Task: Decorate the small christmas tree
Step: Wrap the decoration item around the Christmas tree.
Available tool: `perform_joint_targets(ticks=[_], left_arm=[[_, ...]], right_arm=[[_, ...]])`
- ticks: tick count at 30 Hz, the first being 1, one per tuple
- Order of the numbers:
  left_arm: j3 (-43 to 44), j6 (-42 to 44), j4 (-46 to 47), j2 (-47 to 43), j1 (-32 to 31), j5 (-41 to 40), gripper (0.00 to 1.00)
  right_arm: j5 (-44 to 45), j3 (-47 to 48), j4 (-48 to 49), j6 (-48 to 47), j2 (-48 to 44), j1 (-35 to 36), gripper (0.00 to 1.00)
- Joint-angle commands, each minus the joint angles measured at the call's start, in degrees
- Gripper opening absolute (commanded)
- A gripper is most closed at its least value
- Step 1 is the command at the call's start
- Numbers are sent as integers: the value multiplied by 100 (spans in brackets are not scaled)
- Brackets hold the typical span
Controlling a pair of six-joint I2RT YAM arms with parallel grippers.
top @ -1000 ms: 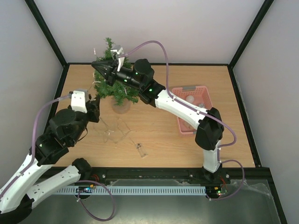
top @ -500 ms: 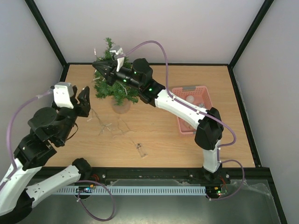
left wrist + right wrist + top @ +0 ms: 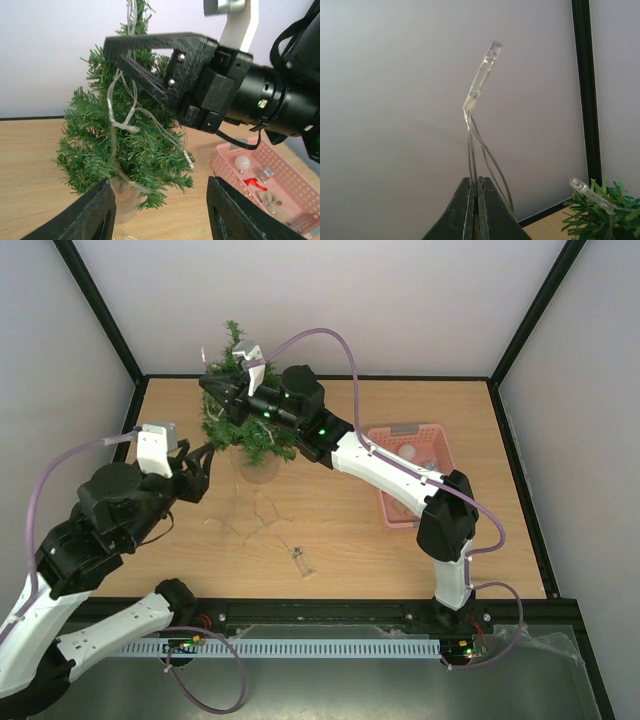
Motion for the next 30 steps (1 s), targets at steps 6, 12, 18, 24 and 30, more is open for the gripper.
perform_joint_targets(ticks=[6,12,18,24,30], left_arm=[[-216,302,54,659,311,-528,50],[-907,536,739,880,2627,1633,47],[-1465,764,1844,1038,3617,3400,45],[-1948,896,2692,923,3617,3842,45],[-2193,938,3082,1035,3617,4166,48]], right_arm=[[-38,156,-1,-58,-187,29,2],[-42,152,6,-3,-191,30,2],[-87,136,-4,-12,-233,29,2],[-78,121,3,-41,-240,33,2],[-93,130,11,-49,-220,27,2]])
